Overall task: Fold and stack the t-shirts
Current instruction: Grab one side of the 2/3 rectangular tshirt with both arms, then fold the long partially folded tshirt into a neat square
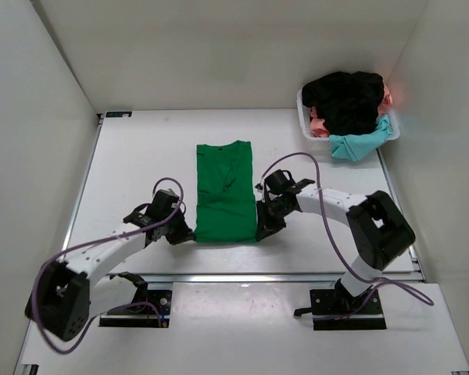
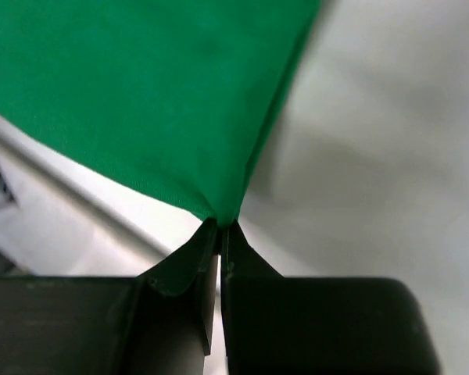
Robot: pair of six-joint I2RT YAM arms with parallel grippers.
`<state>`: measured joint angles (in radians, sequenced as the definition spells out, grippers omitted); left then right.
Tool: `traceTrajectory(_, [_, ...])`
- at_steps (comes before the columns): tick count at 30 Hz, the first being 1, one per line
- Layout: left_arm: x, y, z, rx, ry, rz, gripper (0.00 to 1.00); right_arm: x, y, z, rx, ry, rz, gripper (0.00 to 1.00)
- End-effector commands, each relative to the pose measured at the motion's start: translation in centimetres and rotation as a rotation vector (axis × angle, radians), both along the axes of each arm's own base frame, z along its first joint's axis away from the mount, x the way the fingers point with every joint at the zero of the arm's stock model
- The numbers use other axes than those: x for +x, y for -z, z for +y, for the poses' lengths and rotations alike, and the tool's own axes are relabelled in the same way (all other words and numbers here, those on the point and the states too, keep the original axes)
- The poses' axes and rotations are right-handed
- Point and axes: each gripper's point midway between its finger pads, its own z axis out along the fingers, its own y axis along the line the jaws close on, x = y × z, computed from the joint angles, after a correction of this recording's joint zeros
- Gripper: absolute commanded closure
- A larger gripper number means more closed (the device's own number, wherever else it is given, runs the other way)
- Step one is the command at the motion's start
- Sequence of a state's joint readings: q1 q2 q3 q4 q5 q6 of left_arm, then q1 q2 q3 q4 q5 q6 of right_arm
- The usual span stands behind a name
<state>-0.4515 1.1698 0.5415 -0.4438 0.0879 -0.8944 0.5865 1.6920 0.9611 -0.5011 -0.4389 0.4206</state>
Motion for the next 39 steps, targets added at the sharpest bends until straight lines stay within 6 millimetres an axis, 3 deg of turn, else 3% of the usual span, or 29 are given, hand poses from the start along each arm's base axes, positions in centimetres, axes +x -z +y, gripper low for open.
traceTrajectory(1, [-4.4,-0.7,0.6,0.001,0.004,0.095,1.0,-4.2,-2.0,-1.3,0.011,-0.096,0.041,1.0])
traceTrajectory(5, [-6.5,-2.9,-0.3,-0.049,0.037,0.111,1.0,-7.1,-3.7,-1.2,0.051,-0.146,0.081,1.0])
traceTrajectory(9, [-6.3,-5.6,-0.4,-0.07,0.062,0.09,1.0,-8.5,-5.8,-1.3,0.072,-0.161,0.116,1.0])
traceTrajectory(11, [-5.1,-7.3,-0.3,-0.087,0.054,0.05,1.0,-7.9,-7.1,-1.8,0.087,-0.144,0.126,1.0])
traceTrajectory(14, [-2.4,-9.8,-0.6,-0.106,0.038,-0.008,1.0,-5.1,-8.7,-2.4,0.092,-0.122,0.1,1.0])
traceTrajectory(16, [-0.2,-10.4,-1.0,-0.099,0.038,-0.023,1.0,-2.7,-10.2,-2.6,0.1,-0.125,0.049,1.0])
traceTrajectory(18, [2.1,-11.8,-1.6,-0.123,0.035,-0.062,1.0,-0.3,-10.3,-3.1,0.082,-0.099,0.054,1.0])
traceTrajectory(20, [4.1,-11.6,-1.9,-0.13,0.023,-0.057,1.0,2.4,-11.6,-2.8,0.092,-0.094,0.006,1.0])
traceTrajectory(22, [6.6,-12.9,-1.5,-0.132,-0.006,-0.102,1.0,5.1,-11.3,-3.1,0.079,-0.07,0.004,1.0])
traceTrajectory(23, [7.7,-12.4,-1.3,-0.123,-0.017,-0.099,1.0,6.4,-12.4,-2.8,0.094,-0.067,-0.028,1.0])
traceTrajectory(24, [8.7,-13.0,-1.1,-0.125,-0.028,-0.121,1.0,7.2,-11.6,-2.9,0.08,-0.052,-0.001,0.99])
traceTrajectory(26, [10.9,-12.6,-0.8,-0.13,-0.06,-0.122,1.0,10.2,-12.6,-2.0,0.105,-0.044,-0.05,1.0])
traceTrajectory(28, [13.4,-13.1,-0.2,-0.131,-0.09,-0.149,1.0,12.8,-12.0,-2.0,0.105,-0.007,-0.041,1.0])
traceTrajectory(29, [14.2,-12.2,0.4,-0.113,-0.11,-0.135,1.0,14.3,-13.2,-1.5,0.13,-0.005,-0.081,1.0])
traceTrajectory(30, [15.5,-13.2,0.6,-0.118,-0.121,-0.168,1.0,15.4,-12.0,-1.1,0.125,0.004,-0.059,1.0])
traceTrajectory(32, [17.9,-12.2,1.3,-0.1,-0.151,-0.17,1.0,18.9,-13.3,-0.9,0.147,0.045,-0.116,1.0])
traceTrajectory(33, [19.2,-11.5,1.2,-0.091,-0.15,-0.166,1.0,20.0,-12.0,-0.7,0.147,0.058,-0.1,1.0])
traceTrajectory(34, [20.7,-12.1,1.4,-0.096,-0.156,-0.2,1.0,22.3,-11.6,-0.7,0.152,0.083,-0.13,1.0])
traceTrajectory(35, [22.1,-10.8,2.0,-0.089,-0.167,-0.195,1.0,23.9,-11.4,-0.5,0.157,0.101,-0.158,1.0])
traceTrajectory(36, [24.2,-10.7,1.6,-0.112,-0.161,-0.234,0.95,25.9,-12.0,-0.5,0.163,0.113,-0.233,1.0])
traceTrajectory(37, [25.8,-11.3,2.1,-0.132,-0.17,-0.269,0.84,28.1,-11.1,-0.7,0.15,0.158,-0.274,0.89])
traceTrajectory(38, [27.5,-11.3,1.9,-0.188,-0.17,-0.285,0.62,29.3,-11.4,-0.9,0.156,0.191,-0.302,0.65])
traceTrajectory(39, [28.8,-10.9,1.9,-0.231,-0.163,-0.302,0.62,30.5,-11.7,-0.7,0.166,0.203,-0.354,0.51])
